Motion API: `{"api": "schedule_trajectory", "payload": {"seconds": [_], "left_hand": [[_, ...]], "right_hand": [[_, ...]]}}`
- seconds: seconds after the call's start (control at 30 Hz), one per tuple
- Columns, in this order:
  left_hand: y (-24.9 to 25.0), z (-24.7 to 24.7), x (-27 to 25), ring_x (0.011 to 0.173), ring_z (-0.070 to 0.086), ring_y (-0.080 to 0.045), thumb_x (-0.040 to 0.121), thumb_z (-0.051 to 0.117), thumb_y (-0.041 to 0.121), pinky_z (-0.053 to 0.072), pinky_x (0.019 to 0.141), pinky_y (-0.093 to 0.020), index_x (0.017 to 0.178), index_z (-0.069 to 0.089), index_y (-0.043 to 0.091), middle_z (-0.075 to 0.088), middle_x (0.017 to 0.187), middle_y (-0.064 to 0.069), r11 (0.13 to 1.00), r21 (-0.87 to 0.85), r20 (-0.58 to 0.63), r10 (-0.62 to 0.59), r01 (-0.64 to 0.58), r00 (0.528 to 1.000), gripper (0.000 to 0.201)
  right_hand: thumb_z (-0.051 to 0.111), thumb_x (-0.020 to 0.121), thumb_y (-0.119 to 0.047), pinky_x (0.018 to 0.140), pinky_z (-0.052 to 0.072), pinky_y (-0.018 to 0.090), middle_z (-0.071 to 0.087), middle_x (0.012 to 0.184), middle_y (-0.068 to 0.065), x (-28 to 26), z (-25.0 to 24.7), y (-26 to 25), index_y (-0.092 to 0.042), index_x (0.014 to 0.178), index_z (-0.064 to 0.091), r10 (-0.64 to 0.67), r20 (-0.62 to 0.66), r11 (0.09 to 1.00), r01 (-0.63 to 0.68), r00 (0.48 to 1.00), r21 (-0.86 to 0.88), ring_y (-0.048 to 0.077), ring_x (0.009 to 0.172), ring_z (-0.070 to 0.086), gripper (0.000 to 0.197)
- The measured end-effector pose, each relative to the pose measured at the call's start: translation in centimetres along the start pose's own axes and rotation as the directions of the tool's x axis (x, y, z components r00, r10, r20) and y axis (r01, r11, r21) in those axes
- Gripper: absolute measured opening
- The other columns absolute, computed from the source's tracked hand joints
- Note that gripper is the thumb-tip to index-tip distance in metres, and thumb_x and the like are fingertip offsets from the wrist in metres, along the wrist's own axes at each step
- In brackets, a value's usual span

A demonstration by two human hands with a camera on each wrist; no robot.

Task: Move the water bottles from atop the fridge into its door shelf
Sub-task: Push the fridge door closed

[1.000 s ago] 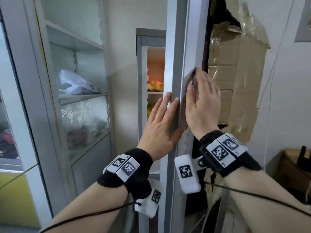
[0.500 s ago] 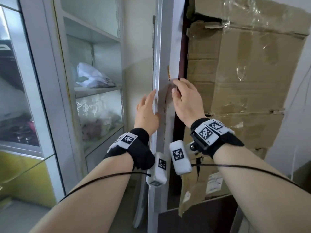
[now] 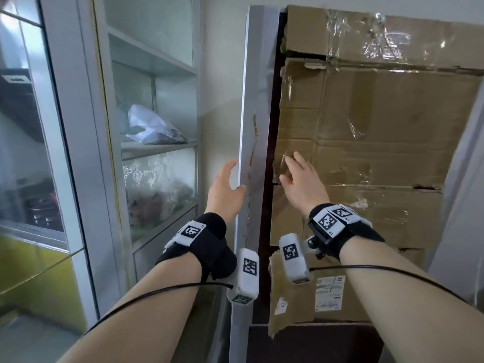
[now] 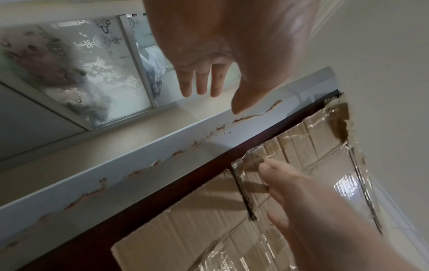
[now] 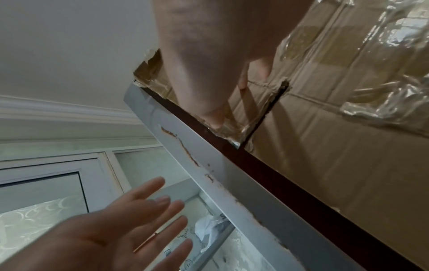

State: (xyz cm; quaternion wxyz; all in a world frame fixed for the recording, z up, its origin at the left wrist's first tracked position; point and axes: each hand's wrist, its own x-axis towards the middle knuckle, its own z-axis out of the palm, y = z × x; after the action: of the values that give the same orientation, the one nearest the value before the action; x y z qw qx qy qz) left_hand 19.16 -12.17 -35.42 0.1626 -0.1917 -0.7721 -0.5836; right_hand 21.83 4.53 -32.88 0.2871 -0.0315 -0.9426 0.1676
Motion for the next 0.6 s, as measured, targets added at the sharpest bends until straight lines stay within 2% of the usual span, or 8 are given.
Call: {"api": "schedule_trajectory", "payload": {"seconds": [0.13, 0.27, 0.47, 0.6], "left_hand": [[-0.4, -0.7, 0.1, 0.132, 0.044, -0.016, 0.095, 0.051, 0.005, 0.035, 0.095, -0.026, 0.148, 0.034, 0.030, 0.039, 0.155, -0.006, 0.993, -0.096, -0.003, -0.066, 0.065, 0.998, 0.061], [-0.7, -1.6, 0.0, 0.136, 0.043, -0.024, 0.094, 0.051, 0.004, 0.039, 0.106, -0.033, 0.146, 0.037, 0.027, 0.044, 0.148, -0.012, 0.978, -0.171, -0.024, -0.124, 0.118, 0.992, 0.058], [-0.8, -2.2, -0.4, 0.125, 0.048, -0.020, 0.093, 0.051, 0.007, 0.037, 0.099, -0.030, 0.145, 0.039, 0.026, 0.047, 0.143, -0.011, 0.962, -0.221, -0.039, -0.172, 0.159, 0.984, 0.057], [-0.1, -2.3, -0.7, 0.126, 0.050, -0.023, 0.093, 0.052, 0.007, 0.039, 0.110, -0.038, 0.144, 0.040, 0.025, 0.047, 0.143, -0.012, 0.954, -0.248, -0.040, -0.183, 0.168, 0.982, 0.055]], "right_hand": [[0.039, 0.101, -0.031, 0.122, 0.015, 0.049, -0.006, 0.164, -0.003, 1.3, 0.9, 0.4, -0.021, 0.153, 0.016, 0.047, 0.137, 0.999, -0.049, 0.989, 0.011, 0.031, 0.151, 0.002, 0.058], [0.041, 0.100, -0.029, 0.122, 0.009, 0.047, -0.011, 0.164, -0.004, 1.9, 1.5, 0.5, -0.021, 0.153, 0.014, 0.080, 0.171, 0.995, -0.089, 0.982, 0.045, 0.032, 0.151, -0.002, 0.060], [0.042, 0.100, -0.029, 0.122, 0.009, 0.046, -0.011, 0.164, -0.005, 1.9, 1.5, 0.8, -0.022, 0.153, 0.013, 0.081, 0.182, 0.993, -0.095, 0.980, 0.068, 0.030, 0.151, -0.004, 0.061], [0.041, 0.100, -0.030, 0.122, 0.011, 0.046, -0.009, 0.164, -0.006, 1.7, 1.2, 0.7, -0.021, 0.153, 0.019, 0.094, 0.194, 0.990, -0.112, 0.976, 0.084, 0.031, 0.151, 0.000, 0.058]]}}
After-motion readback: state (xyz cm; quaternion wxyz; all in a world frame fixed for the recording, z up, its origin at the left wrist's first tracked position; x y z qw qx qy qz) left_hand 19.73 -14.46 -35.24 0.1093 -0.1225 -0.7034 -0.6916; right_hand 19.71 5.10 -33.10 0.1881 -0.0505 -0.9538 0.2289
